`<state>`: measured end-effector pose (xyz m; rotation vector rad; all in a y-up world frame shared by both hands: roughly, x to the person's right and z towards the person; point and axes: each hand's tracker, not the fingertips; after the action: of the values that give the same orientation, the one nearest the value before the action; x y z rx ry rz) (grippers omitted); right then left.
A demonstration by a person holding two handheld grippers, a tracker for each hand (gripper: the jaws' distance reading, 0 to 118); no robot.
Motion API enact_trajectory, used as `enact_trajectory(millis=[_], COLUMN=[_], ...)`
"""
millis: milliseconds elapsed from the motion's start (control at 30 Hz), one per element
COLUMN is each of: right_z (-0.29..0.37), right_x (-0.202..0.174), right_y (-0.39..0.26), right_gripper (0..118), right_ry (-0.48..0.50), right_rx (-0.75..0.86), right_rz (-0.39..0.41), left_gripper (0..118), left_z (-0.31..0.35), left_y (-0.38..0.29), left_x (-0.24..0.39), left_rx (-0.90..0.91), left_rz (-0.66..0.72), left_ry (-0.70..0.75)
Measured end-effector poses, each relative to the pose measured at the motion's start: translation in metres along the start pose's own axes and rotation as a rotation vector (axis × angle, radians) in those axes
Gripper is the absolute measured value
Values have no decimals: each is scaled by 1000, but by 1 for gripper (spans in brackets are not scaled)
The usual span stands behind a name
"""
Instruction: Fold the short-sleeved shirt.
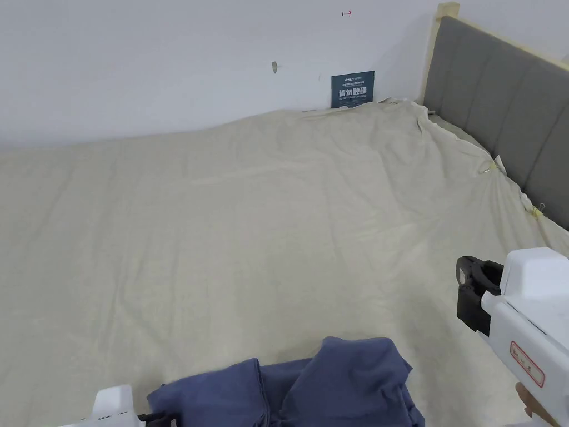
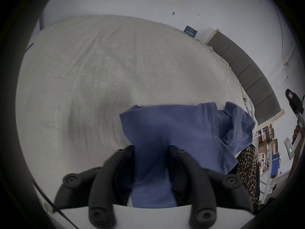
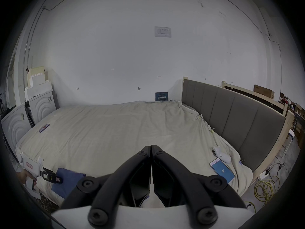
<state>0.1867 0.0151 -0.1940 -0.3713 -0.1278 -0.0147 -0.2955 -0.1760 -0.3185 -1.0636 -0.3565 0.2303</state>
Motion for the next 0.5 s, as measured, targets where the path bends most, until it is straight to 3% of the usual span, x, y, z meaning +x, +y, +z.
enact_trajectory(millis=[167,500], right_z=[0,2], right_x=[1,0], right_y=[1,8], right_gripper=[0,0], right_ry=[3,10], right_rx=[3,26], right_rz=[-4,0], left_gripper=[8,6], left_z=[11,71], left_y=[3,11], left_x=[8,-2], left_rx=[11,79], left_rz=[3,68], left_ry=[3,45])
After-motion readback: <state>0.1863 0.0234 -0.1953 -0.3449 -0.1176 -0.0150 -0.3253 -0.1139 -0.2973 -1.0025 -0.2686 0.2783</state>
